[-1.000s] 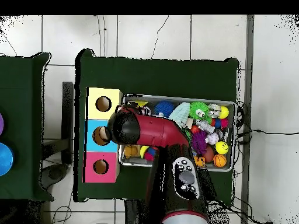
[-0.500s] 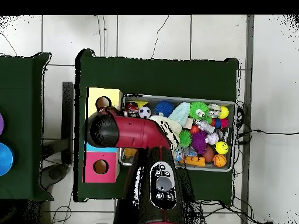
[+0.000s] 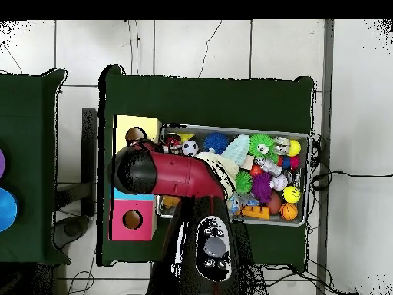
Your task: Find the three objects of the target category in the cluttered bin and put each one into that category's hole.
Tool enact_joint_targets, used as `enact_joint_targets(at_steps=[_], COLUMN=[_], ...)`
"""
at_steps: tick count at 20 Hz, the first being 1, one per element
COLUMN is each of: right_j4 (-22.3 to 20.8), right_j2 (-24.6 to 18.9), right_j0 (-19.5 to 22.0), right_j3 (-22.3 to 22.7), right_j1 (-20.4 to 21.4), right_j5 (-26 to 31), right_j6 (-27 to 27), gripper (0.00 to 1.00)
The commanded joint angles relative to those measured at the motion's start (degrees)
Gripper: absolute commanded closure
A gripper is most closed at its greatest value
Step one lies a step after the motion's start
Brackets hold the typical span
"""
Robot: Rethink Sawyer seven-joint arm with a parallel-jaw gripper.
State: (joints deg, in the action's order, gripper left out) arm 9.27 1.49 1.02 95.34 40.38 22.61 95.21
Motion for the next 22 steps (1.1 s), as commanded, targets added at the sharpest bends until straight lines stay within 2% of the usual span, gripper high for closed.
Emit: enact_joint_targets(at_steps=[1, 7, 17, 22], right_j4=[3.13, 4.6, 7.37, 8.69], right_j2=[1.01, 2.23, 6.7, 7.27], right_j0=[-0.9, -2.84, -7.72, -8.58], right_j3=[5.11, 4.09, 0.23, -0.96], right_j1=[-1.9, -2.84, -3.61, -4.59], right_j5=[4.1, 3.99, 9.47, 9.84], right_j6=[15.28, 16.27, 19.1, 19.3], gripper=[1.0, 1.0, 1.0, 1.0])
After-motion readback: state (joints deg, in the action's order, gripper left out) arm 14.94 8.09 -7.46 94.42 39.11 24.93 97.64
